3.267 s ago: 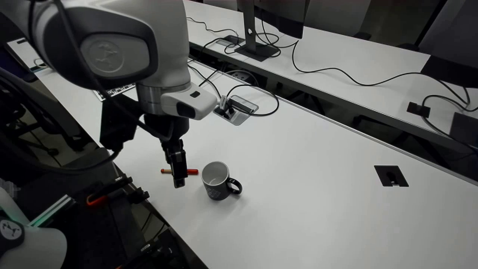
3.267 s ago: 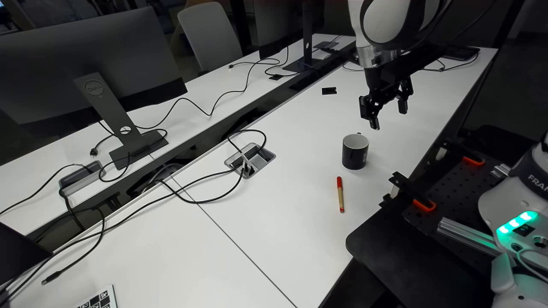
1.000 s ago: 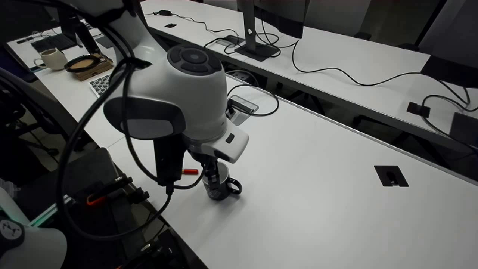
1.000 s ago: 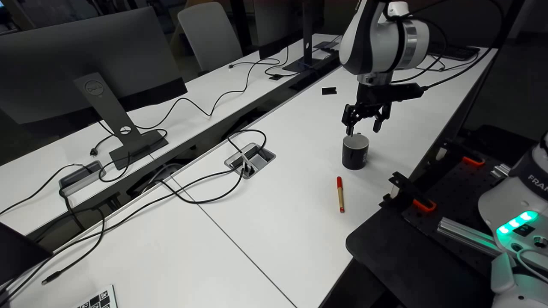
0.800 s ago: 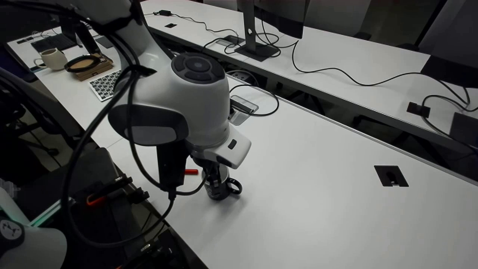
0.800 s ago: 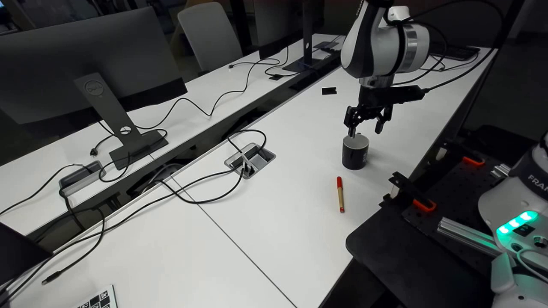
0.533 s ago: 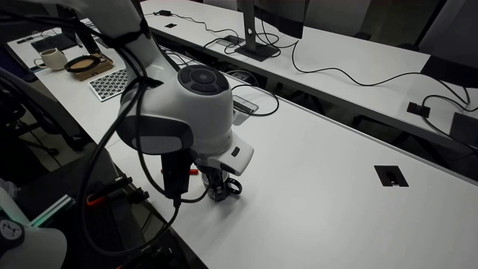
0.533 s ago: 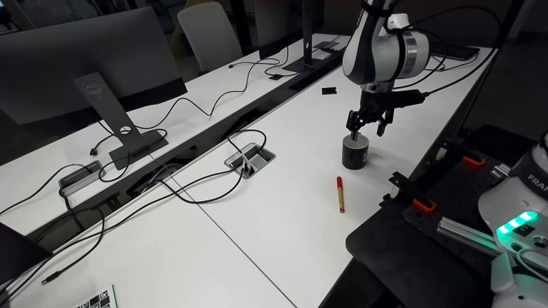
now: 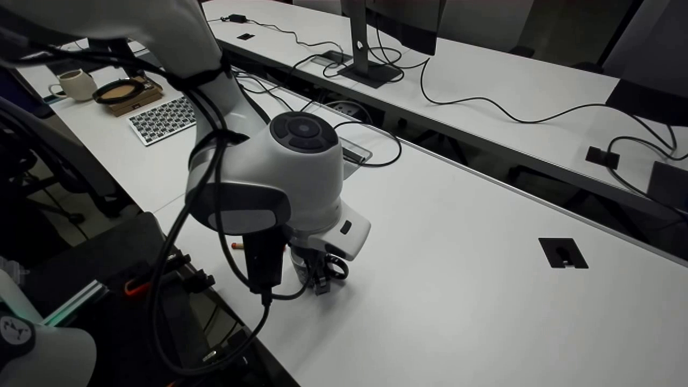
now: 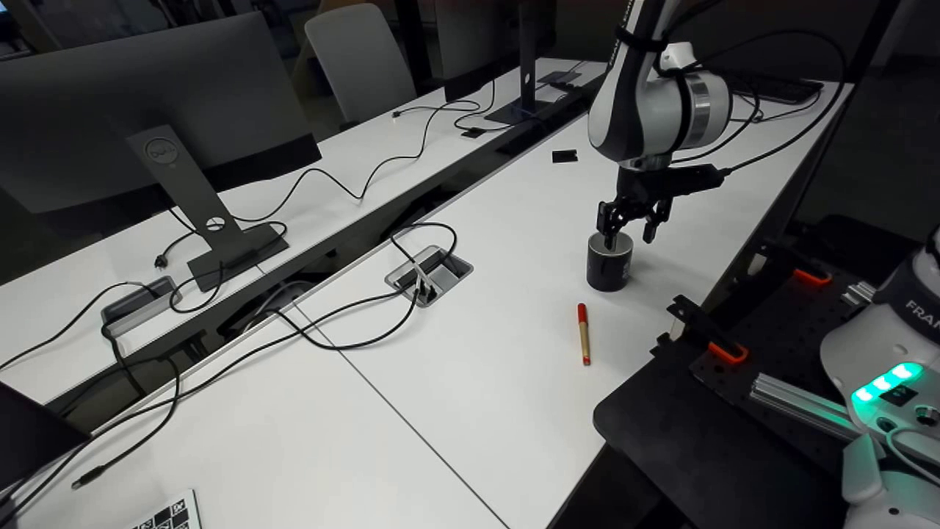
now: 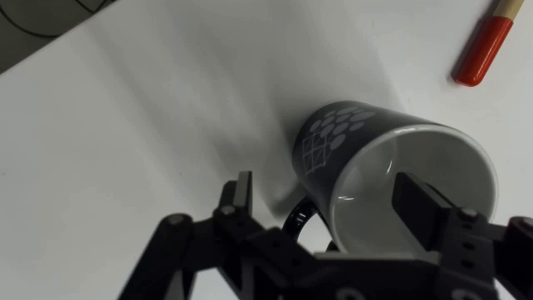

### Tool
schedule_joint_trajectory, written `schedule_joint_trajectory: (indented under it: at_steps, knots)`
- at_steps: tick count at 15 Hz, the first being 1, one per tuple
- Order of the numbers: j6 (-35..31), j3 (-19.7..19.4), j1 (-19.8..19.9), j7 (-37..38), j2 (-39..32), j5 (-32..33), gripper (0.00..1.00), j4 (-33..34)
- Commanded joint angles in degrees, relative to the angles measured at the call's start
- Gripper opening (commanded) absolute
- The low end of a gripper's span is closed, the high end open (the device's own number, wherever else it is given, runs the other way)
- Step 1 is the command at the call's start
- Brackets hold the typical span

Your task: Move the cup to the left

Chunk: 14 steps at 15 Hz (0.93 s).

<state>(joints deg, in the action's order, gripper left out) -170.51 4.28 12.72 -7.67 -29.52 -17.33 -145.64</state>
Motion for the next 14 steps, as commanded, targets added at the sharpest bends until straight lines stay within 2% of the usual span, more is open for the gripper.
schedule_joint_trajectory:
  at_steps: [1,8,14]
  knots:
    - [-1.8,0.1,0.8,1.9,-2.1,2.2,0.54,1.5]
    - [-2.4,0.3,1.1,2.6,-2.2,3.0,0.01,1.7]
    - [-3.3,-0.3,-0.1,4.0,-1.7,3.9,0.02,1.2]
